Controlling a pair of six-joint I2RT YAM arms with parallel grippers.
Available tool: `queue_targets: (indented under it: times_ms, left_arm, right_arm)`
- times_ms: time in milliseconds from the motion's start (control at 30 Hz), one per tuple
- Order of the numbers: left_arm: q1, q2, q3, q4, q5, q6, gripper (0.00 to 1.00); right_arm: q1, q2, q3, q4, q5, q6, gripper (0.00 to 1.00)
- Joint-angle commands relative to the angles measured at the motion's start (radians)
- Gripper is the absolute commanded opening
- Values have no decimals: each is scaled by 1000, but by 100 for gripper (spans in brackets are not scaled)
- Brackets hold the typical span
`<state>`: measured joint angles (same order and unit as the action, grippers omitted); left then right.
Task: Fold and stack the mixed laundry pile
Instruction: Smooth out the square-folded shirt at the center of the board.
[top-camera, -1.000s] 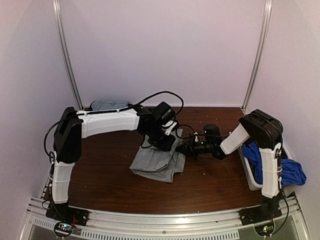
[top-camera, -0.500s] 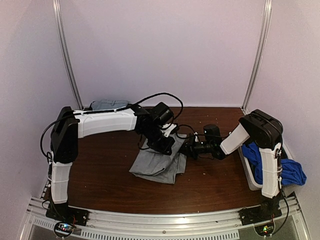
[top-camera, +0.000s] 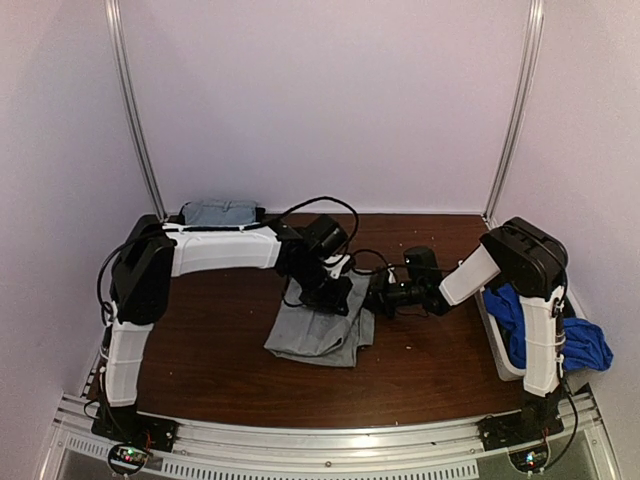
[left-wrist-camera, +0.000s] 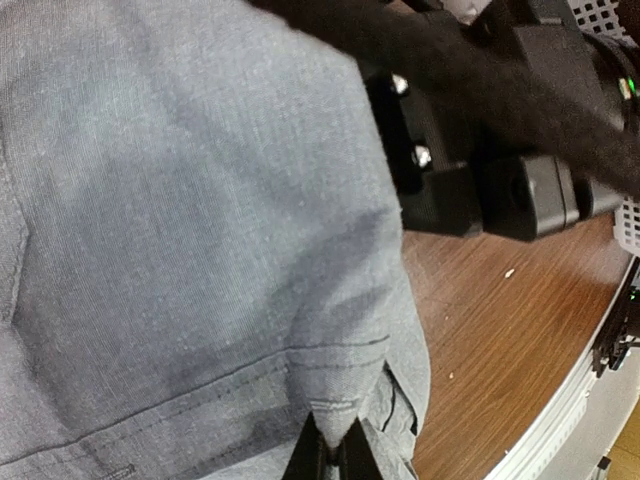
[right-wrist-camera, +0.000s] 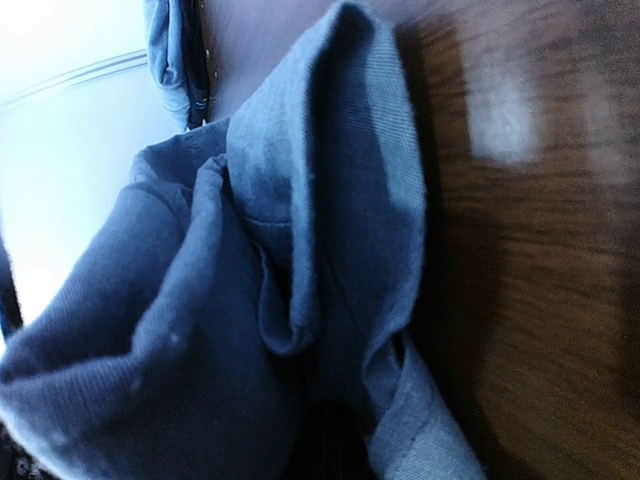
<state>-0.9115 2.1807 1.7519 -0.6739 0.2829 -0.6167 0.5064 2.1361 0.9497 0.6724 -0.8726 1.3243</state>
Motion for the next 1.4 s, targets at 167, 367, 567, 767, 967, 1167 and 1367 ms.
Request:
queue_targets:
  times_ms: [167,367,567,767,967,1167,1367]
  left_arm:
    - [34,7,5,130,90,-43,28]
    - [104,-158,-151,251,154,-38,65]
    - [186,-319,-324,275,95,-47,68]
    - [263,-365,-385,234,26,-10,94]
    - [292,-380,-416,226,-29,2,98]
    - [293,-450,-482,293,-58,-13,98]
    - [291,-450,-592,517,190,-70,98]
  right_arm:
    - [6,-10,12,-148,23,-44,6]
    - [-46,-118,115,-475,41,-260,20]
    - [-97,-237,187,-817,128,-463,27]
    - [-120,-295,137,-791,96,-476,39]
    - [-47,-257,263,-936,92,-589,44]
    - [42,-238,364,-976,43,-661,41]
    - [110,-234,301,-846,-117,-590,40]
